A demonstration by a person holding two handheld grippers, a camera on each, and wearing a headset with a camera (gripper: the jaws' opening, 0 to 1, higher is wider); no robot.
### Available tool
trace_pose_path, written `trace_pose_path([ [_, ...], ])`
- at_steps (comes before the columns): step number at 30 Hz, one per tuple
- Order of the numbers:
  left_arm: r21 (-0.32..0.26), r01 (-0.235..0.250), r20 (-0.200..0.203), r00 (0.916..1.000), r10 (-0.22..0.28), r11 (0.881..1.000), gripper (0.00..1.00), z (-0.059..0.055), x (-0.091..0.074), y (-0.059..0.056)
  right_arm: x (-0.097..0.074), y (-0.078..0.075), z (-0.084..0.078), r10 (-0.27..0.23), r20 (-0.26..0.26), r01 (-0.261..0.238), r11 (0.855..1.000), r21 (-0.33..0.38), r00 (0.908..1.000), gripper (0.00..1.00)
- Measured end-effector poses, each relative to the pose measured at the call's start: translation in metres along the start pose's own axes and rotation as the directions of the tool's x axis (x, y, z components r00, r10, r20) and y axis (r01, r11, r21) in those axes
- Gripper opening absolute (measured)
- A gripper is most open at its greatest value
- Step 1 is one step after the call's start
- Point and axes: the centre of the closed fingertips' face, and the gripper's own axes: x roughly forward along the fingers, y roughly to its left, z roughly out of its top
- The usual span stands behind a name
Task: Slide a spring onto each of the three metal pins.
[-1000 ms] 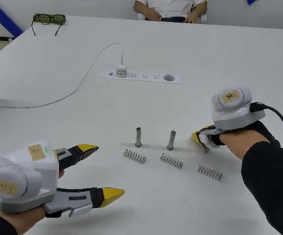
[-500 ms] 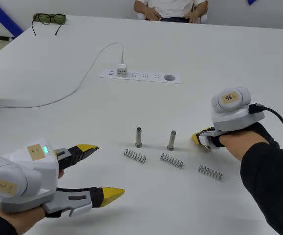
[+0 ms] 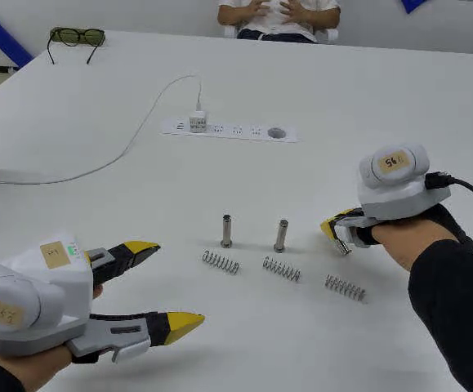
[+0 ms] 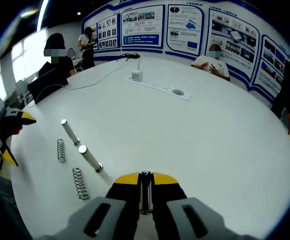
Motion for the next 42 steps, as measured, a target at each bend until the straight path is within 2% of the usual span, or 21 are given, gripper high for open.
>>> trace_pose_path([
  [14,0.017,0.006,0.008,1.0,-0.006,1.0,0.69,0.007,-0.001,-0.004,-0.021,-0.001,0.006,-0.008,0.058,0.007,1.0,0.014,0.9983,0.09],
  [27,0.023,0.007,0.009,0.9999,-0.007,1.0,0.69,0.008,0.0,-0.005,-0.035,0.001,-0.003,-0.018,0.081,0.016,1.0,0.026,0.9965,0.09],
  [42,0.022,0.007,0.012,0.9999,-0.007,1.0,0.68,0.009,0.0,-0.006,-0.035,-0.001,-0.013,-0.025,0.086,0.024,1.0,0.019,0.996,0.09],
])
